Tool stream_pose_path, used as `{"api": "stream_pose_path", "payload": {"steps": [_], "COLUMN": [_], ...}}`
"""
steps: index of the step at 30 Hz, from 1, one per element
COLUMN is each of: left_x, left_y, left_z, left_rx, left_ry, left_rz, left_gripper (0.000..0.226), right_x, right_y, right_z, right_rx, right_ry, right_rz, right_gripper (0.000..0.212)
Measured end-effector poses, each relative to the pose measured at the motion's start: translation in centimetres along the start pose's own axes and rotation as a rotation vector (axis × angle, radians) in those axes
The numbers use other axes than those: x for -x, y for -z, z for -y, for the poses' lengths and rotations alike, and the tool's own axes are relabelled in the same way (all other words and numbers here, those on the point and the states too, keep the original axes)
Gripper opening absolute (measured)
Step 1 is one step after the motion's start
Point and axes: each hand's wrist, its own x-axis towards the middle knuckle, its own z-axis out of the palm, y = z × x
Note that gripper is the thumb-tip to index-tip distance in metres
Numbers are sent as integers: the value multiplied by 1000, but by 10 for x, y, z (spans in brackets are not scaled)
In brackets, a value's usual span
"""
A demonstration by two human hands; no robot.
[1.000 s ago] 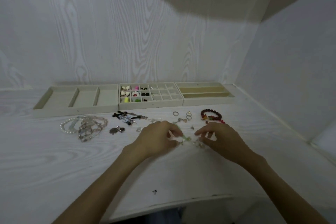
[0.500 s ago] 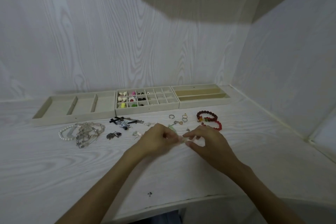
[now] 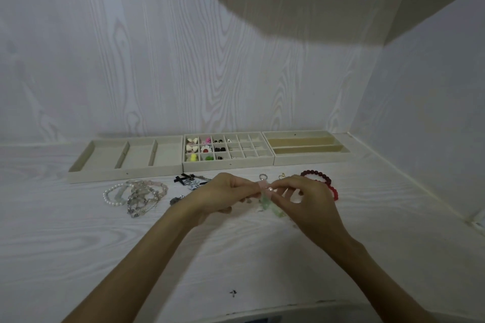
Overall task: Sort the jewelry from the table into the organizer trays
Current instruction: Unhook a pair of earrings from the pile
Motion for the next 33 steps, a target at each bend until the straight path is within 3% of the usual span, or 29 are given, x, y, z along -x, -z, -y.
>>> {"api": "stream_pose_path", "payload": {"steps": [9,15,21,25,29,33], "left_x": [-9,-33,-71,-94,-107,-113], "left_y": [16,32,55,67,75,82], "left_z": [16,19,6,-4,2,14], "left_rx": [128,-93,-315,-485,-511,-751], "left_ry": [-233,-331,-352,-318,-276,-167], "left_rz": [-188,-252,-361,-450,-417,-260], "left_gripper": [18,17,14,16,18,43], "right_x": [-23,-52,-101,-130,-145,-158], "right_y": [-22,-25,-35,-47,-56,-61], "right_z": [3,7,2,-4,-15,-30], "right_rx": [4,96,62,157,225,287], "right_ry": [-13,4,44,80,126,99], "right_rz": [82,163,2,3,68,220], "right_gripper": [20,32,7,11,10,7]}}
